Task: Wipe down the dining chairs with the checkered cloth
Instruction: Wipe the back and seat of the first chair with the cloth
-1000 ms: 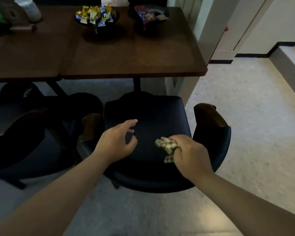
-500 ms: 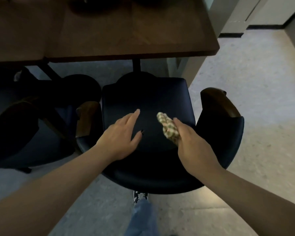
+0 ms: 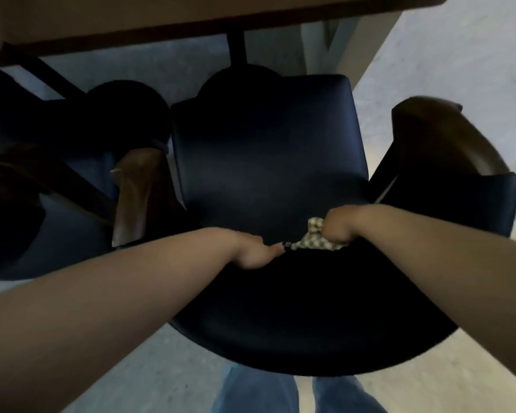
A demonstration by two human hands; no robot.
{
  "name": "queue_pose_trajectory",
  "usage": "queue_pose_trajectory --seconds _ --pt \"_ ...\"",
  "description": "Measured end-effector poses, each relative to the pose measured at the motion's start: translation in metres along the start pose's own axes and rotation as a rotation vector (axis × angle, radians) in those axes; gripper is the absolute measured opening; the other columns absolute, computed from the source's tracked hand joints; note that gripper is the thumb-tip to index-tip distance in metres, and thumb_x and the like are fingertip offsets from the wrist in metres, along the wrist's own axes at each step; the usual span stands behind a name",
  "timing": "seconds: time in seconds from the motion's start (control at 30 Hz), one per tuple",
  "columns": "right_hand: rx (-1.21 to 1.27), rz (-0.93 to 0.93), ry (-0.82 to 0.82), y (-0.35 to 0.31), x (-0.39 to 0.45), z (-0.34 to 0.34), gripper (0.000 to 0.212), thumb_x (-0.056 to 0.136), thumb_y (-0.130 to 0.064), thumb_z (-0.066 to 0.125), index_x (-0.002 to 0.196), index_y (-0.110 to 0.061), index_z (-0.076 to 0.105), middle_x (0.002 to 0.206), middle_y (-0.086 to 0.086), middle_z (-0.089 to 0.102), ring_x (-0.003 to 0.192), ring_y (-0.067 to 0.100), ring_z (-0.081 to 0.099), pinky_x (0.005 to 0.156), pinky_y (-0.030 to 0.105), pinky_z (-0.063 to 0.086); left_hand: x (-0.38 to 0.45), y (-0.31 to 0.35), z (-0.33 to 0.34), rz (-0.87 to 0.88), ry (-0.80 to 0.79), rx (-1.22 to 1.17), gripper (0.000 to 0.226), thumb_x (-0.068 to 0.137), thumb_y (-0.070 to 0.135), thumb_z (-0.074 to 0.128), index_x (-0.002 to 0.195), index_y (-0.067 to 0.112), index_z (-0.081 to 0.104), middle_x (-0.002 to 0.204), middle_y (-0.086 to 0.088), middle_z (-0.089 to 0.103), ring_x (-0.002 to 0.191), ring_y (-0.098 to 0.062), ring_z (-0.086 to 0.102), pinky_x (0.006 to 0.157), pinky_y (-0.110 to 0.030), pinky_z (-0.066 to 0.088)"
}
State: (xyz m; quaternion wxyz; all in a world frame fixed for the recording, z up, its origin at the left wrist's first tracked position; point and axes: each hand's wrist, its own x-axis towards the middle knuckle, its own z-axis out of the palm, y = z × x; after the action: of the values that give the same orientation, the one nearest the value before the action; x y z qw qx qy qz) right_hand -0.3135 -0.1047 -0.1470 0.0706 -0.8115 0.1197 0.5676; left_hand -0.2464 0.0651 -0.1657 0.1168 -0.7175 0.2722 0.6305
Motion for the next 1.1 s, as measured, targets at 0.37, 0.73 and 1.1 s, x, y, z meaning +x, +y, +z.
queue_pose_trajectory --seconds 0.37,0.73,1.1 --pt "0.216 -0.059 -0.220 0.008 0.019 0.000 0.029 0.097 -0.042 0.042 0.114 -0.021 0.050 0.101 0.007 0.055 0.083 0.023 0.055 0.081 0.030 0.037 0.032 0.003 -0.007 -0.001 -0.196 -0.172 0.076 0.085 0.078 0.036 0.136 0.024 0.052 0.115 0.007 0.058 0.094 -0.009 0.055 0.084 -0.024 0.035" --pt "0.147 -0.023 -0.125 -0.001 0.003 0.041 0.053 0.097 -0.043 0.038 0.136 -0.008 0.048 0.140 0.015 0.048 0.122 0.029 0.050 0.087 0.029 0.036 0.023 0.005 0.040 -0.071 -0.098 0.025 0.059 0.105 0.042 0.013 0.150 0.010 0.032 0.155 -0.015 0.033 0.140 -0.032 0.034 0.113 -0.040 0.025" --pt "0.199 0.033 -0.164 -0.009 -0.028 0.132 0.060 0.091 -0.048 0.041 0.135 -0.008 0.049 0.138 0.013 0.050 0.120 0.029 0.052 0.099 0.034 0.042 -0.004 0.019 0.129 -0.070 -0.140 0.052 0.058 0.102 0.040 0.015 0.142 0.009 0.043 0.149 -0.017 0.041 0.134 -0.033 0.042 0.109 -0.041 0.034"
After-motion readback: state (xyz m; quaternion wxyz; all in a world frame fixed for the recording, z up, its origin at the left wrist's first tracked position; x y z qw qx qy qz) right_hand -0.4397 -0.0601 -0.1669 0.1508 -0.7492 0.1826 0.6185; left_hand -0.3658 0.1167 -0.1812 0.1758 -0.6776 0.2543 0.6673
